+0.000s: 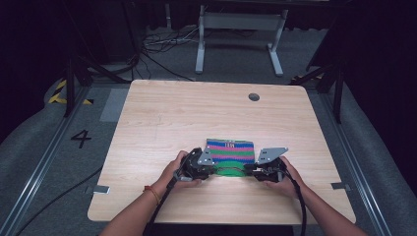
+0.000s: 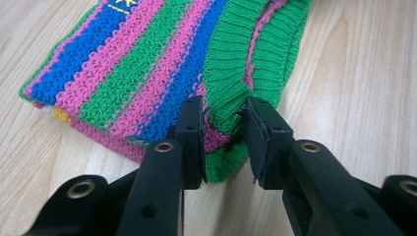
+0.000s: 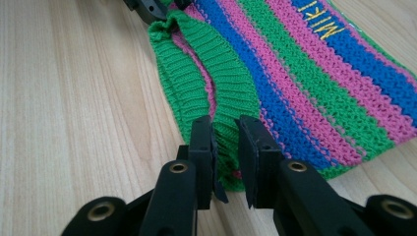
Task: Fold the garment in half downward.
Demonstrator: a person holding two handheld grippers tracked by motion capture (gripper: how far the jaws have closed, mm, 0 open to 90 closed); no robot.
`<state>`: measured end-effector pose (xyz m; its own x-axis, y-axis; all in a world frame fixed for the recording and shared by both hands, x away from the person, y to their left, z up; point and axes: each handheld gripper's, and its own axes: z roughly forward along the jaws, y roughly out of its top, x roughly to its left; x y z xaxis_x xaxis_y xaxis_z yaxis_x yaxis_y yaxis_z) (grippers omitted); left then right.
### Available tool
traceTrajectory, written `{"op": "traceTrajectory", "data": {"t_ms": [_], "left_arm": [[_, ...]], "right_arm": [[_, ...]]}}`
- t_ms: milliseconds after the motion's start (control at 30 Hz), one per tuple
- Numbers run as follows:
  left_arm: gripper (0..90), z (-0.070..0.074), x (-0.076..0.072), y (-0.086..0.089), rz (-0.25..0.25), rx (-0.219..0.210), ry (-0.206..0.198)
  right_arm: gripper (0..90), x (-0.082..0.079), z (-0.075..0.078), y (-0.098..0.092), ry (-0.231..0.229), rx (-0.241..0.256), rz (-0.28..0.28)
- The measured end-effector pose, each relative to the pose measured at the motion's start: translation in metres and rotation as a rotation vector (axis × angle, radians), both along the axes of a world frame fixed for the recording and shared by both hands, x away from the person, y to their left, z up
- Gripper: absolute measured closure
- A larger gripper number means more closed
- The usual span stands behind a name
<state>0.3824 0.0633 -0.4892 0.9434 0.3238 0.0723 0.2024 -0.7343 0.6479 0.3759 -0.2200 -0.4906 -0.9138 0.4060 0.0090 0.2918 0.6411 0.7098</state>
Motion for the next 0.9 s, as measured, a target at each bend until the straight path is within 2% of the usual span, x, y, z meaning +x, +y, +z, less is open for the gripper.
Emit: {"op": "traceTrajectory", "data": {"t_ms": [200, 267, 367, 400, 467, 533, 600, 733, 900], "left_arm": [[60.5, 0.010, -0.006, 0.008, 0.010, 0.013, -0.004], [59.4, 0.014, -0.009, 0.015, 0.017, 0.030, -0.016], [54.3, 0.021, -0.014, 0.028, 0.037, 0.049, -0.012], [52.2, 0.022, -0.016, 0.032, 0.042, 0.061, -0.029], [48.8, 0.025, -0.020, 0.039, 0.047, 0.079, -0.031], [46.0, 0.026, -0.024, 0.045, 0.057, 0.098, -0.051], [44.2, 0.027, -0.028, 0.054, 0.088, 0.119, -0.074], [38.7, 0.026, -0.031, 0.065, 0.120, 0.127, -0.079], [30.2, 0.025, -0.035, 0.082, 0.157, 0.125, -0.060]], "right_arm": [[72.8, -0.005, 0.008, 0.000, -0.020, -0.016, 0.009], [70.3, -0.007, 0.013, -0.002, -0.035, -0.022, 0.008], [67.7, -0.011, 0.020, -0.007, -0.054, -0.026, 0.009], [66.4, -0.014, 0.021, -0.008, -0.057, -0.030, 0.005], [65.1, -0.016, 0.024, -0.012, -0.070, -0.035, 0.001], [62.0, -0.019, 0.026, -0.017, -0.073, -0.044, -0.006], [60.2, -0.021, 0.027, -0.021, -0.071, -0.049, -0.016], [56.1, -0.026, 0.028, -0.031, -0.083, -0.076, -0.039], [49.2, -0.031, 0.028, -0.046, -0.081, -0.096, -0.070]]}}
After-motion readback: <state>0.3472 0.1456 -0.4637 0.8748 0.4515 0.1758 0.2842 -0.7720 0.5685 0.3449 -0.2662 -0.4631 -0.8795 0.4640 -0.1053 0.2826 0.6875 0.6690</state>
